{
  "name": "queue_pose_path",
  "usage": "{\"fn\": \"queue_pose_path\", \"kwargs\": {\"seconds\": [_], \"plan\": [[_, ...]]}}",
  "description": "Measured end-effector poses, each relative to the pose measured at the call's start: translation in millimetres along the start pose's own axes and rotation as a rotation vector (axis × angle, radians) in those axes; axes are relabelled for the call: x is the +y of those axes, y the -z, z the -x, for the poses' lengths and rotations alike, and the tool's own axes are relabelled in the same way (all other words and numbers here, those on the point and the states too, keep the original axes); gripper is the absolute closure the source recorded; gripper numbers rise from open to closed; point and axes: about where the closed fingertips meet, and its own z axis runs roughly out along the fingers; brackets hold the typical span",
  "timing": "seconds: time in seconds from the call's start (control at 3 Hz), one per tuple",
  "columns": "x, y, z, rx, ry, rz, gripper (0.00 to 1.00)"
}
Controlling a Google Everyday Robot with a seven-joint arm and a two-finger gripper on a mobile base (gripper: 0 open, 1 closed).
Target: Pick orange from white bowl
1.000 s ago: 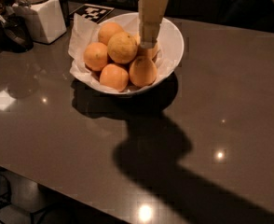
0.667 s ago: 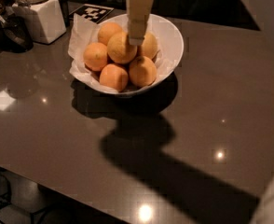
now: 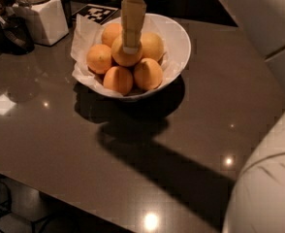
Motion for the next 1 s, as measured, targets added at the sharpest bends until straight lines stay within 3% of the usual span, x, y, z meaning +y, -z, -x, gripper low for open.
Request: {"fn": "queue_pose_path", "kwargs": {"seconds": [0.33, 1.0], "plan": [[2.6, -14.2, 3.2, -0.005, -0.006, 0.035, 0.19], [-1.7, -34.8, 8.6, -0.006, -0.007, 0.076, 0.22]]}}
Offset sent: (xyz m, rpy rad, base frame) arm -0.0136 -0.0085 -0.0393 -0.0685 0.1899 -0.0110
